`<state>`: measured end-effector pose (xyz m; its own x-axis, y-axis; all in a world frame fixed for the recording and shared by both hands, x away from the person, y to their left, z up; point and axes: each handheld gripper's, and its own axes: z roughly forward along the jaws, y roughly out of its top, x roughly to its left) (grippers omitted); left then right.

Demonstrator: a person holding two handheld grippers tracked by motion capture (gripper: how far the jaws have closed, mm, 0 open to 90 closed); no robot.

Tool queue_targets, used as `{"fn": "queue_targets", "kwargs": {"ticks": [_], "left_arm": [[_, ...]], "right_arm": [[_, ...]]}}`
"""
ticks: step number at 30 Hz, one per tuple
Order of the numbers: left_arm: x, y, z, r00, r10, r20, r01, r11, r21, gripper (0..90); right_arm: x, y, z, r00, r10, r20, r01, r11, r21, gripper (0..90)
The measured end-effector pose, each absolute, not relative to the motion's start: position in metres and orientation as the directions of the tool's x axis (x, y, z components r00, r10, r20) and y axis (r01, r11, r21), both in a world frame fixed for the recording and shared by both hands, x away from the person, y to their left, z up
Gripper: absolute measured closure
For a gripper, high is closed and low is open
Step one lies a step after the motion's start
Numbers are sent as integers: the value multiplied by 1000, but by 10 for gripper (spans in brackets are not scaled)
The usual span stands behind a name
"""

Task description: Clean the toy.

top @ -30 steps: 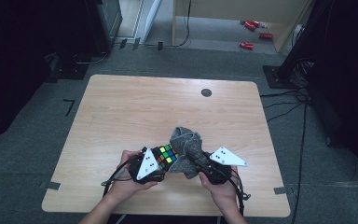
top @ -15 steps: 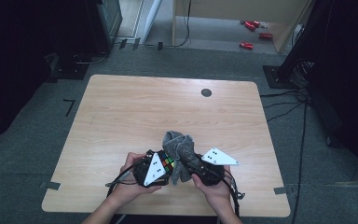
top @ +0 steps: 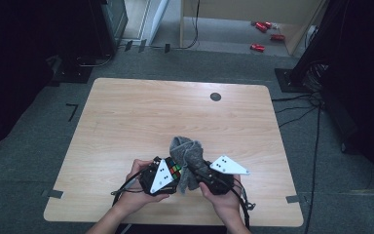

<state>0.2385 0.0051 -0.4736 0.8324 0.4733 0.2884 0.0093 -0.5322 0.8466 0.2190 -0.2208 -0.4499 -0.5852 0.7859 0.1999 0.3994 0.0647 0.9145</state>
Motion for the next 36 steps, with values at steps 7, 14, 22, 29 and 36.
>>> {"fn": "queue_targets", "kwargs": {"ticks": [7, 14, 22, 29, 36], "left_arm": [[245, 11, -472, 828, 506, 240, 56, -502, 863, 343], [240, 6, -472, 829, 490, 270, 26, -517, 856, 343], [244, 7, -474, 823, 514, 242, 63, -505, 861, 343], [240, 6, -471, 822, 506, 260, 41, -508, 861, 343], [247, 12, -473, 815, 542, 206, 92, -470, 878, 343]], "right_arm": [[216, -222, -449, -598, 767, 231, 403, 39, 914, 658], [216, -216, -448, -601, 769, 217, 394, 49, 918, 655], [213, -216, -449, -610, 765, 205, 373, 49, 927, 659], [217, -220, -452, -577, 791, 204, 366, 27, 930, 666], [214, -217, -453, -576, 791, 207, 377, 32, 926, 674]]}}
